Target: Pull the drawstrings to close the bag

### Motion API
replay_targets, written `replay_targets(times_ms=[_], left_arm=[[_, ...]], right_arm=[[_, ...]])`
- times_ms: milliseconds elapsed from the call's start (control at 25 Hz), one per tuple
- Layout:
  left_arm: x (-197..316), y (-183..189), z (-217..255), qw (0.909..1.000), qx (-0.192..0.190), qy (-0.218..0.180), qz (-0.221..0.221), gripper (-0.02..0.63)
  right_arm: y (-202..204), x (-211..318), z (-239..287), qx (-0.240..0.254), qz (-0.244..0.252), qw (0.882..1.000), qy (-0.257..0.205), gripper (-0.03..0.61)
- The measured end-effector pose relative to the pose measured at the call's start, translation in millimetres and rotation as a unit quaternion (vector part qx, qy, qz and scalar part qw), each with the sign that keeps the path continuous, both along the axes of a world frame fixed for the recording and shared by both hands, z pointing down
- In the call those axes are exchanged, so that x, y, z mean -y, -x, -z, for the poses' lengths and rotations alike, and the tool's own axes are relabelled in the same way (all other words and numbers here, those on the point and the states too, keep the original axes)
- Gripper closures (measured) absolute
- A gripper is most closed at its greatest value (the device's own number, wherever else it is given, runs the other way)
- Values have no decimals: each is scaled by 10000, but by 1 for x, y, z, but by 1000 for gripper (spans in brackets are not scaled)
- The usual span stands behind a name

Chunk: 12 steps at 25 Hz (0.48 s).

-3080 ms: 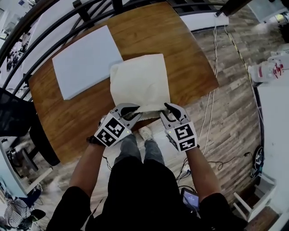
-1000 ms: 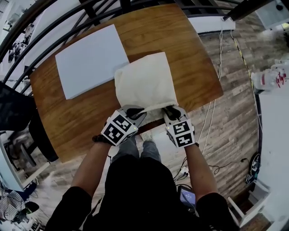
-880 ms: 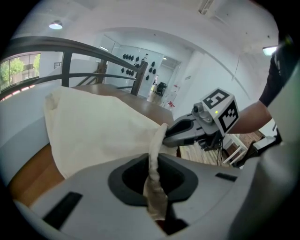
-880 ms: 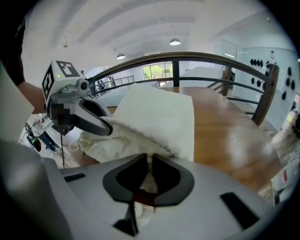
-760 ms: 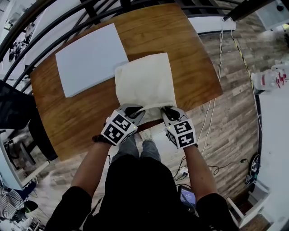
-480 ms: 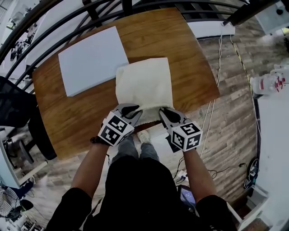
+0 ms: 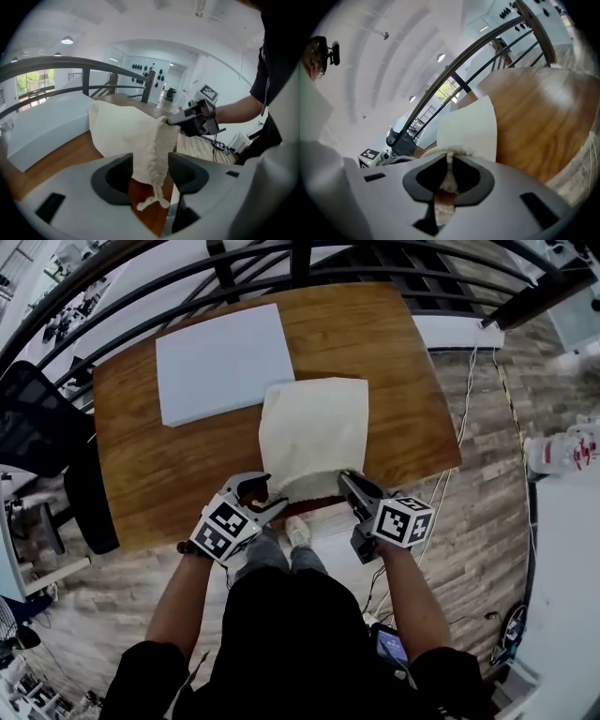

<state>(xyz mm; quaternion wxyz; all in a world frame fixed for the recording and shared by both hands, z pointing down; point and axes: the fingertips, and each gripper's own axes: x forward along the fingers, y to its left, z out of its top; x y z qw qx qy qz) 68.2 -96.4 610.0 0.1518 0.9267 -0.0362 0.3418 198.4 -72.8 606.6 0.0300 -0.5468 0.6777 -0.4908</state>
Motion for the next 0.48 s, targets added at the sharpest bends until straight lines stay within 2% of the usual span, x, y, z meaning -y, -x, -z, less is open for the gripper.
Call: replay_targets(times_ms=[280, 480], left_arm=[[-14, 44, -39, 9973, 728, -54, 70, 371], [-21, 59, -61, 9887, 1290, -482, -590, 373]], right_arm=[[14, 7, -6, -235, 337, 9991, 66, 545], [15, 10, -4, -271, 318, 9991, 69, 545]])
